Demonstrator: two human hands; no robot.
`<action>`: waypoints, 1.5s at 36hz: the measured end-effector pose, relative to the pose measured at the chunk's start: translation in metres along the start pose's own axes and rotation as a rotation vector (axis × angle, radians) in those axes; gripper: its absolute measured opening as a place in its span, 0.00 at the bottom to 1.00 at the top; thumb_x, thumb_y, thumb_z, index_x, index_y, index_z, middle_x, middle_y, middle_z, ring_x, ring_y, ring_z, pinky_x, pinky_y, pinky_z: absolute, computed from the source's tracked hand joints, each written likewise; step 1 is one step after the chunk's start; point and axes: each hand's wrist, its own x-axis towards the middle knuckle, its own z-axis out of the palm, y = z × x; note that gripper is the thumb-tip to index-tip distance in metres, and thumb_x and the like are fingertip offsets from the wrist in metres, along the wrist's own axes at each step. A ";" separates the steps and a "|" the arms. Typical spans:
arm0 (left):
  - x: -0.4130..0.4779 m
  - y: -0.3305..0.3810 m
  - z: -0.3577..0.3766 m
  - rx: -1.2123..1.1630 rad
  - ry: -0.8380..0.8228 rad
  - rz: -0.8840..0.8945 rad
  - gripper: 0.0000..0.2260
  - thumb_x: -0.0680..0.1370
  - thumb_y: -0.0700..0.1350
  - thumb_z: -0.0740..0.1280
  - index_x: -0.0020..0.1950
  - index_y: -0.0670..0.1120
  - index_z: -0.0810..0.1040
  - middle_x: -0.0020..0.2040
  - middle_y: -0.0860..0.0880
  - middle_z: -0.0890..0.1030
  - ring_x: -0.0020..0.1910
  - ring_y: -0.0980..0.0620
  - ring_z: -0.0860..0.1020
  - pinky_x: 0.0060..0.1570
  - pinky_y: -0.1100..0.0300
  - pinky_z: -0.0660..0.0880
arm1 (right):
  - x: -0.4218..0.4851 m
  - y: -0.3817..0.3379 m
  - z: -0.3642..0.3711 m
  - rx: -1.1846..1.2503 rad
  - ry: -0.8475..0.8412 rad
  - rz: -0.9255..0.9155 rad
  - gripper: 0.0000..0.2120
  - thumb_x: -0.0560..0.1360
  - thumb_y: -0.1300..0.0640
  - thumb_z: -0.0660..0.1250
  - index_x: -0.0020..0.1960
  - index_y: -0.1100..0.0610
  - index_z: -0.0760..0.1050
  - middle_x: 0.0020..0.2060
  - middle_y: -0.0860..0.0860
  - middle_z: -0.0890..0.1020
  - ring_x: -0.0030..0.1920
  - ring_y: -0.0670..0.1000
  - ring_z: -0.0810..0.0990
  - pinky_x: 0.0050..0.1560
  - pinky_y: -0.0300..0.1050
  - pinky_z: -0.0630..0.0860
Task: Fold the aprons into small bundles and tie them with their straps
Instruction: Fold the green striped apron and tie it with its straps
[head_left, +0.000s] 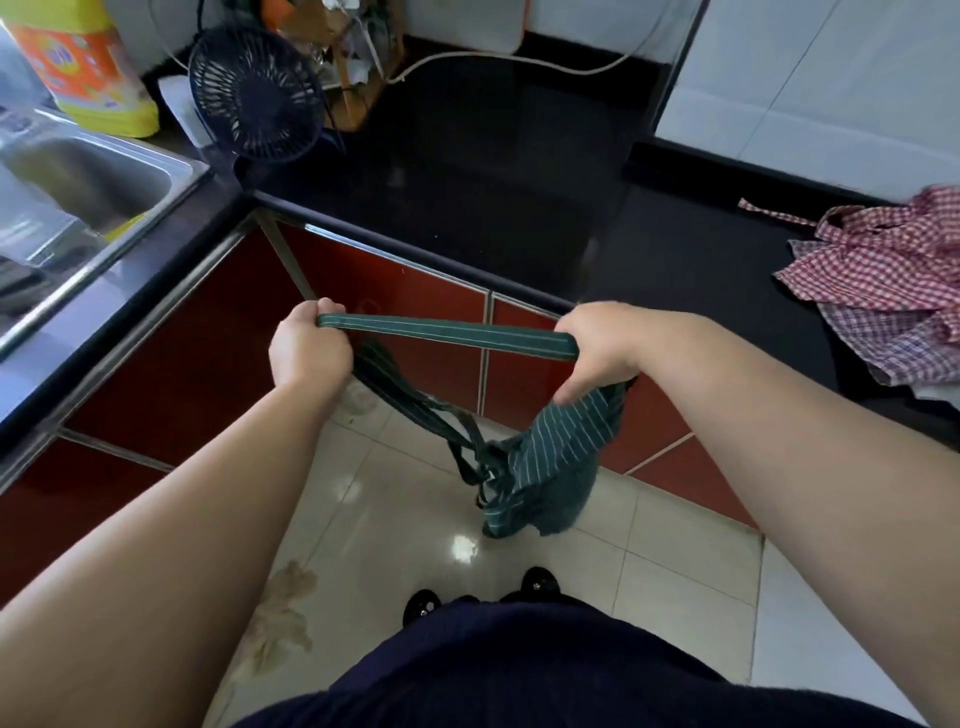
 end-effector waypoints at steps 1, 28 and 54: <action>-0.002 0.002 0.002 -0.087 -0.015 -0.018 0.15 0.84 0.51 0.54 0.54 0.47 0.79 0.46 0.51 0.79 0.44 0.52 0.78 0.42 0.60 0.74 | -0.001 0.000 0.000 0.027 -0.074 -0.008 0.22 0.66 0.40 0.75 0.51 0.50 0.71 0.46 0.44 0.73 0.46 0.47 0.75 0.40 0.41 0.69; -0.017 0.018 -0.006 1.028 -0.668 0.390 0.42 0.57 0.80 0.64 0.64 0.57 0.73 0.51 0.59 0.80 0.51 0.55 0.79 0.50 0.56 0.77 | 0.018 -0.008 -0.015 1.814 0.428 0.632 0.26 0.80 0.38 0.53 0.63 0.58 0.70 0.51 0.57 0.81 0.44 0.59 0.83 0.42 0.60 0.81; -0.025 0.008 0.051 0.275 -0.207 0.029 0.14 0.77 0.39 0.60 0.59 0.46 0.79 0.52 0.42 0.81 0.47 0.41 0.79 0.42 0.57 0.74 | -0.002 -0.004 -0.024 1.549 0.332 0.031 0.24 0.72 0.30 0.60 0.41 0.52 0.73 0.40 0.51 0.80 0.36 0.47 0.78 0.46 0.46 0.79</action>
